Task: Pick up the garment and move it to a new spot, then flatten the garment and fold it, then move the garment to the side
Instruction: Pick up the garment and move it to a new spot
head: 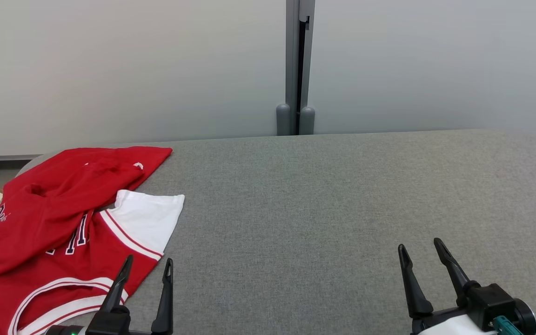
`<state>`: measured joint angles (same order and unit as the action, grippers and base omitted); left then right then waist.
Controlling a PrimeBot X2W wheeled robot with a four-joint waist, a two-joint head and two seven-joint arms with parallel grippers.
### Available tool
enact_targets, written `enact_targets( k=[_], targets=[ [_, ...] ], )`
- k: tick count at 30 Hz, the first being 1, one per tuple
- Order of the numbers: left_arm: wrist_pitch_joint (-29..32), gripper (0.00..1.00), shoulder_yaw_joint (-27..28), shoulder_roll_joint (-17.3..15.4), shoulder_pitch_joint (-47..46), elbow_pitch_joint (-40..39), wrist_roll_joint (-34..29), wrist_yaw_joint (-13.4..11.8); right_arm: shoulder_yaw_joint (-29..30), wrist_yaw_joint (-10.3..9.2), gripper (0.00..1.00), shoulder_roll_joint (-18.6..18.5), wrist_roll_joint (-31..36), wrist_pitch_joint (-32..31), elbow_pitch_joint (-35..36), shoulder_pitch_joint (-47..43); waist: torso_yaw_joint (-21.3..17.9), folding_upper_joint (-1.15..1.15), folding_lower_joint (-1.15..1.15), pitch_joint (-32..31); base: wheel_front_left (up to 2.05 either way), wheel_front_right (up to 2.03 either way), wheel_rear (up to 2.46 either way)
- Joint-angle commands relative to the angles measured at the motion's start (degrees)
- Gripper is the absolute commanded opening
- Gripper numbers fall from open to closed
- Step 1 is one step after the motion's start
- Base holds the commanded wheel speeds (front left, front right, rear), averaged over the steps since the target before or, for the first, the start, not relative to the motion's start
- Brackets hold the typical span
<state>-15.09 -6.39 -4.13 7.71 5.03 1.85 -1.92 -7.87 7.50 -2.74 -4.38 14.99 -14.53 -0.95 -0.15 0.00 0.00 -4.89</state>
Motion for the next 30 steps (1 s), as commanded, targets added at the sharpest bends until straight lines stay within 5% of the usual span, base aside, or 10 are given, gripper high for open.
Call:
enact_targets(
  k=[1, 13, 30],
  targets=[
    [-0.1, 1.0, 0.3, 0.1, 0.3, 0.1, -0.3, 0.4, 0.1, -0.01, 1.0, -0.3, 0.0, 0.3, -0.2, -0.3, 0.0, 0.0, 0.0, -0.1, 0.0, 0.0, 0.0],
    [-0.1, 1.0, 1.8, 0.3, 0.2, 0.8, -0.6, 1.0, -1.1, -0.01, 1.0, -0.2, -0.7, 0.2, 0.1, -0.9, 2.9, 0.0, 0.0, -0.2, 0.0, 0.0, 0.0],
    [-0.1, 1.0, 4.8, 0.5, 2.7, 0.9, -0.8, 1.0, -4.1, -0.02, 1.0, -0.2, -3.1, 0.2, 0.2, -2.0, 22.0, 0.0, 0.0, -1.3, 0.0, 0.0, 0.0]
  ],
)
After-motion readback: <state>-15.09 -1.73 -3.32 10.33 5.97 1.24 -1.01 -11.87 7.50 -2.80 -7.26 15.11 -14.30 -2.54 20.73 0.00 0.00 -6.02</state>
